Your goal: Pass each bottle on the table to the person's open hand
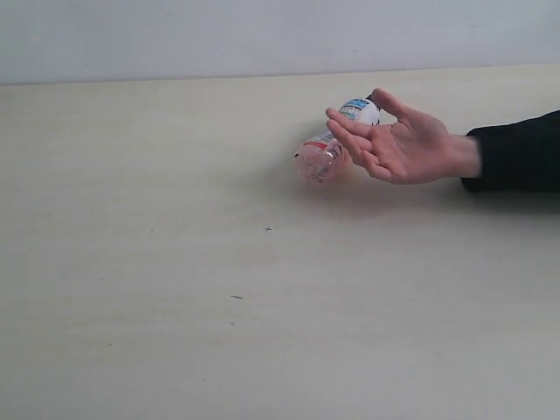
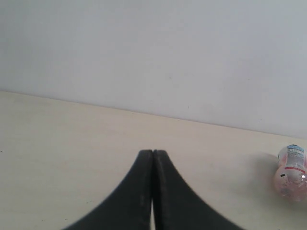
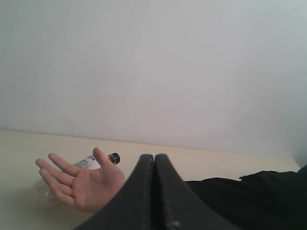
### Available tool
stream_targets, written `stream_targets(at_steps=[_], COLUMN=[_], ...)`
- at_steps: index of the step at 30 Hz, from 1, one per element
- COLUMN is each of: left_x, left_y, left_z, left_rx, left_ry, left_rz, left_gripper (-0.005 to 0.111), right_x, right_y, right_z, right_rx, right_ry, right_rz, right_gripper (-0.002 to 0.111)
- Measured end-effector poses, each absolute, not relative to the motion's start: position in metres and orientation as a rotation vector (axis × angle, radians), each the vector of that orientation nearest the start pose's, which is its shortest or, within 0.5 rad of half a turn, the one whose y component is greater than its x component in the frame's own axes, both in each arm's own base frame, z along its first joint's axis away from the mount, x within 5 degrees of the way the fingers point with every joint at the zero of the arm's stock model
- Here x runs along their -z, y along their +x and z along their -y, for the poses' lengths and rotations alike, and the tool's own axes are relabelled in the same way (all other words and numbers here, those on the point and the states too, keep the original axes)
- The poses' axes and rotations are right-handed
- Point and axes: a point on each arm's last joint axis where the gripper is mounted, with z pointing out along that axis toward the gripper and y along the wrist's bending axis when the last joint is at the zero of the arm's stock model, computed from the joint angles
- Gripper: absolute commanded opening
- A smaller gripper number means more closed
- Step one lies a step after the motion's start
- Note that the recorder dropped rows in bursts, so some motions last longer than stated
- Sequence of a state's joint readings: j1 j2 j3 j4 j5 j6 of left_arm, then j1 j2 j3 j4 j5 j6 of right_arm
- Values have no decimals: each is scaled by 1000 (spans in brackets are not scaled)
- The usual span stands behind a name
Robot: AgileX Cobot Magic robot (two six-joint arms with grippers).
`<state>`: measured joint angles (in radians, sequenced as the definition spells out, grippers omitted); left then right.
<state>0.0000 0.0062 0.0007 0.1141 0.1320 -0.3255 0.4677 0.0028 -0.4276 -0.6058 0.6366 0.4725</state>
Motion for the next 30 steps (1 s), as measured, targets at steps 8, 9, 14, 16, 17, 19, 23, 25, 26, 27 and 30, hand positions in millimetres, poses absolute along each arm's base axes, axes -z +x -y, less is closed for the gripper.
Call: stream_targets(at_steps=[8, 9, 14, 16, 17, 19, 23, 25, 26, 27, 30], left_x=[-201, -201, -202, -205, -207, -211, -224, -229, -232, -235, -245], left_y=[57, 57, 57, 57, 57, 57, 55, 54, 53, 52, 48], left_z=[-1, -1, -1, -1, -1, 0, 2, 2, 3, 3, 4], left_rx=[151, 151, 129, 135, 142, 172, 320, 398, 437, 471, 569], left_ry=[-184, -184, -157, -152, -153, -166, -237, -271, -285, -296, -299], left_rz=[-1613, -1613, -1599, -1566, -1549, -1503, -1352, -1285, -1253, -1222, -1099], left_gripper=[0, 0, 0, 0, 0, 0, 0, 0, 0, 0, 0], right_x=[-301, -301, -301, -301, -301, -301, -301, -301, -301, -301, -301], right_y=[24, 24, 24, 24, 24, 24, 24, 24, 24, 24, 24], right_z=[23, 23, 23, 23, 23, 23, 23, 22, 22, 22, 22], right_rx=[-60, -60, -60, -60, -60, -60, -60, -62, -62, -62, -62], right_ry=[-134, -134, -134, -134, -134, -134, -134, -134, -134, -134, -134], right_rz=[-1598, -1598, -1598, -1598, -1598, -1598, -1598, -1598, -1598, -1598, -1598], right_gripper=[0, 0, 0, 0, 0, 0, 0, 0, 0, 0, 0])
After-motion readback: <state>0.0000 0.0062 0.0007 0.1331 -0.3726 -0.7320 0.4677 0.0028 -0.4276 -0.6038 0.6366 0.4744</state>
